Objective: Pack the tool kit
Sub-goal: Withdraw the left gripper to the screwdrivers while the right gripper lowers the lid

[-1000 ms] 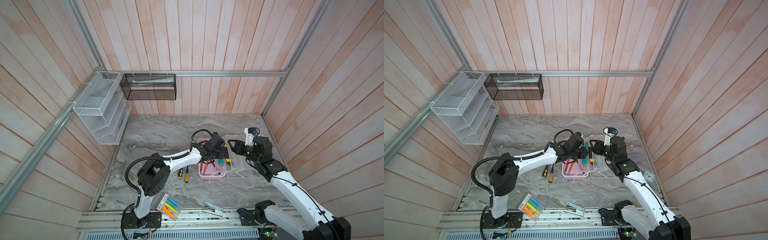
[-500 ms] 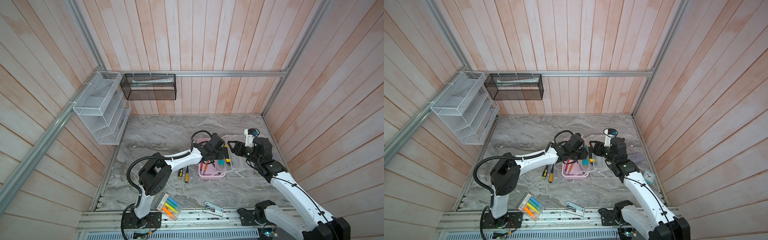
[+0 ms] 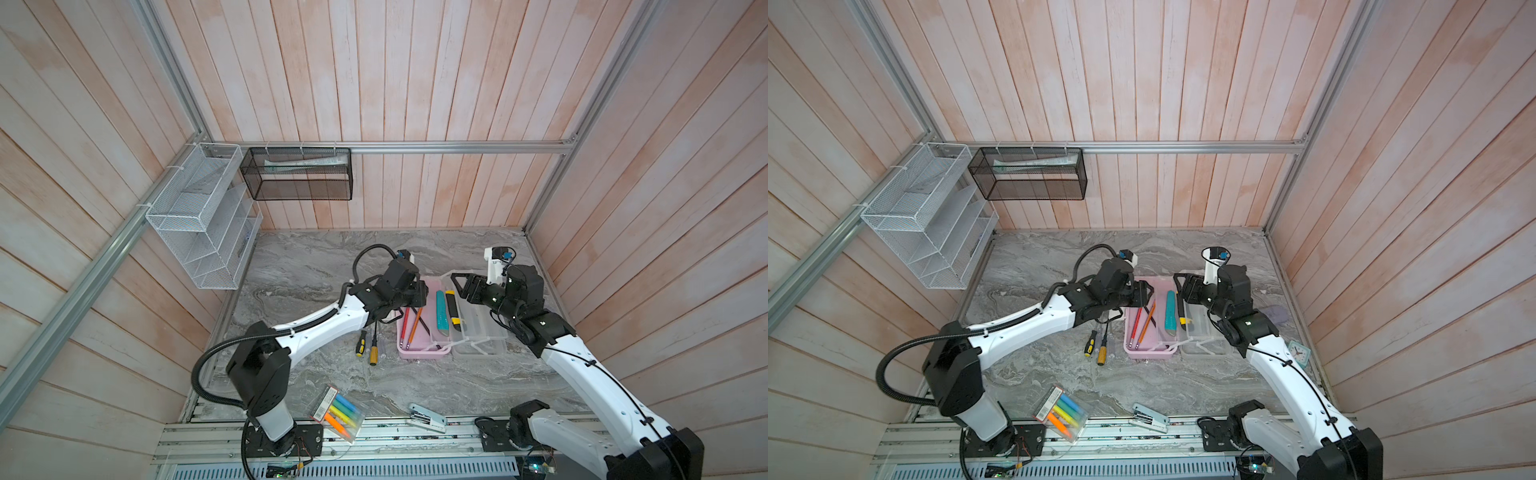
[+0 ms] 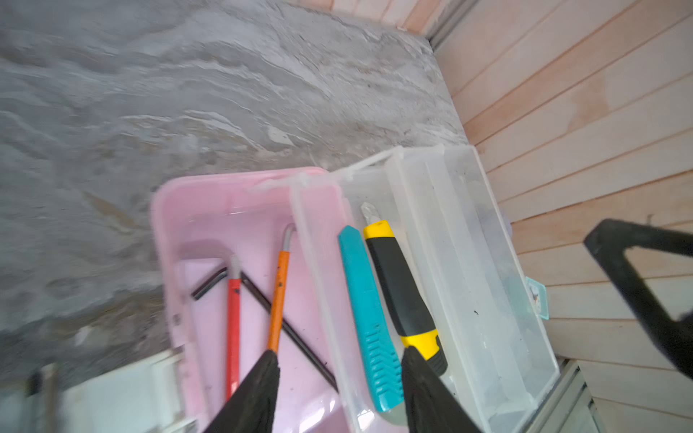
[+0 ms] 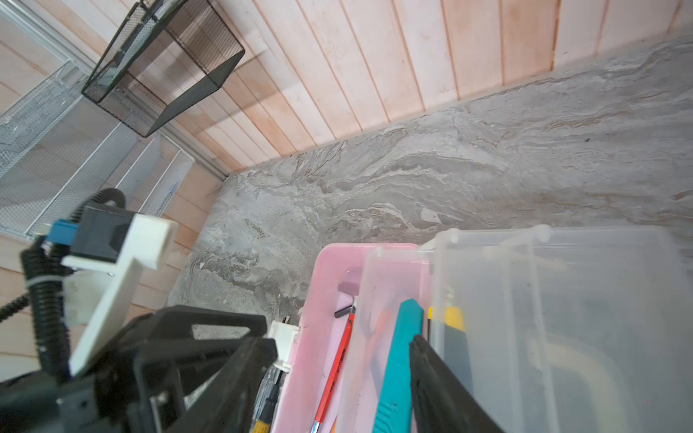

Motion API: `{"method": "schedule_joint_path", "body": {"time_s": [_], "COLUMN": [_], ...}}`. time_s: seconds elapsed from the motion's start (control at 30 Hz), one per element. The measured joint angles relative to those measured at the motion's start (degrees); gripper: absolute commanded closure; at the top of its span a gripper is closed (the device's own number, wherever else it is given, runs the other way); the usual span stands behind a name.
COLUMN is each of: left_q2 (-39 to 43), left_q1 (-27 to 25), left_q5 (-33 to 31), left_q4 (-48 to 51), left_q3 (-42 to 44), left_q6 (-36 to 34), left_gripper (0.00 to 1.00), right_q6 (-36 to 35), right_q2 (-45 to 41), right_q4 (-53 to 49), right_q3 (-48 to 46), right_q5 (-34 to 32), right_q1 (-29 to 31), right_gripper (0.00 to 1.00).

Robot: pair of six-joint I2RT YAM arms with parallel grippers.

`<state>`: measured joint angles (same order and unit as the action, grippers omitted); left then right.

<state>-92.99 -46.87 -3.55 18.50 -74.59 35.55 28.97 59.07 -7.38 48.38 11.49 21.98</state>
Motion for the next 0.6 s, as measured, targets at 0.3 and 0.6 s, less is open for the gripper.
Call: {"method": "schedule_joint_path", "body": {"time_s": [0.3,0.6], "left_q2": [15.6,20.9], "left_q1": [4.9,6.5], "left_q5": [-6.3,-7.3], "left_q4": [3.6,7.1], "left_q3": [18.0,27.5], "left_q6": [-3.2,-3.0], "left_gripper": [0.42,0.61], "right_q6": [-2.0,0.9], "right_q2": [6.1,10.1], "right_q4": [-3.2,-2.0], "right_q3": [5.4,4.5], "right_q5": [-11.9,-13.2], "right_q1": [17.5,19.9], "right_gripper": [0.37,0.39]}}
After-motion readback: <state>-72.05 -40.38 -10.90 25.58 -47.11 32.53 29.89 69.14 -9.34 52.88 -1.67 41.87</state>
